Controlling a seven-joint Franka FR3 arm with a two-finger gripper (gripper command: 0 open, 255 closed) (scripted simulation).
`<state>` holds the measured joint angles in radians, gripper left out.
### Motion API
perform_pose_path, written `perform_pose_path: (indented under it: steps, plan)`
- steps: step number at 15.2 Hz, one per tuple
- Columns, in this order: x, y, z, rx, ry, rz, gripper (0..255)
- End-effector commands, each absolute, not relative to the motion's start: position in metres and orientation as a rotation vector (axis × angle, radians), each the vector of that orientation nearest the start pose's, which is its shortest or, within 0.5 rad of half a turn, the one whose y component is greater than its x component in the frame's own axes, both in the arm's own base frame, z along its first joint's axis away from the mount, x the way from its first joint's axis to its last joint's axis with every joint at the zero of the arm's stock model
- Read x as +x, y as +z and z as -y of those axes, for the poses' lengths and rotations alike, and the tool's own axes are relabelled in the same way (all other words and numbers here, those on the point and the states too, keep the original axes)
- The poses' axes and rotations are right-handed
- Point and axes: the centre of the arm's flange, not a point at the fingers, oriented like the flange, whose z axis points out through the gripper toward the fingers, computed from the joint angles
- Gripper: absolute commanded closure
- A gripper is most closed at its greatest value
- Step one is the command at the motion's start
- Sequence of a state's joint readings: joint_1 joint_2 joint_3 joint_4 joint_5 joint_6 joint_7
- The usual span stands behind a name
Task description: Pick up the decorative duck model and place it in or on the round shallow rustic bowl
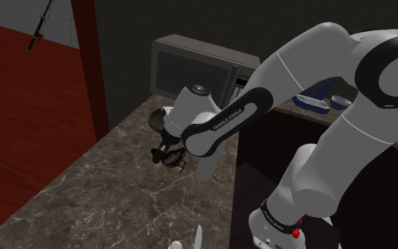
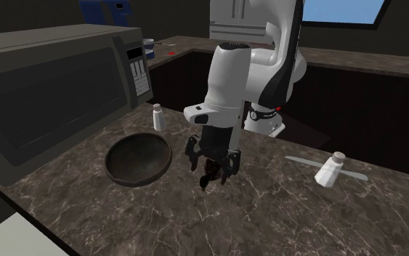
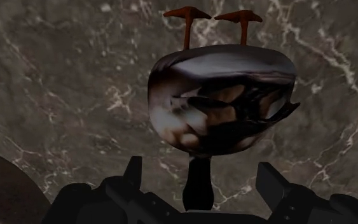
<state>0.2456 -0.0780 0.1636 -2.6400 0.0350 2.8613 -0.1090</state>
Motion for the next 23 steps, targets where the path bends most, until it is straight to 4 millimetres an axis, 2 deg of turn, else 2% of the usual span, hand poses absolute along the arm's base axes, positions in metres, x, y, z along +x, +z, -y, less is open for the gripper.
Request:
perform_pose_path:
  steps: [1, 2, 11, 23]
  plan:
    - [0.416, 0.302, -0.178, -2.971, -0.454, 0.739, 0]
    - [0.416, 0.302, -0.178, -2.971, -0.454, 0.739, 255]
    - [0.416, 0.302, -0.178, -2.971, -0.455, 0.739, 255]
    - [0.416, 0.365, -0.178, -2.971, -0.455, 0.739, 255]
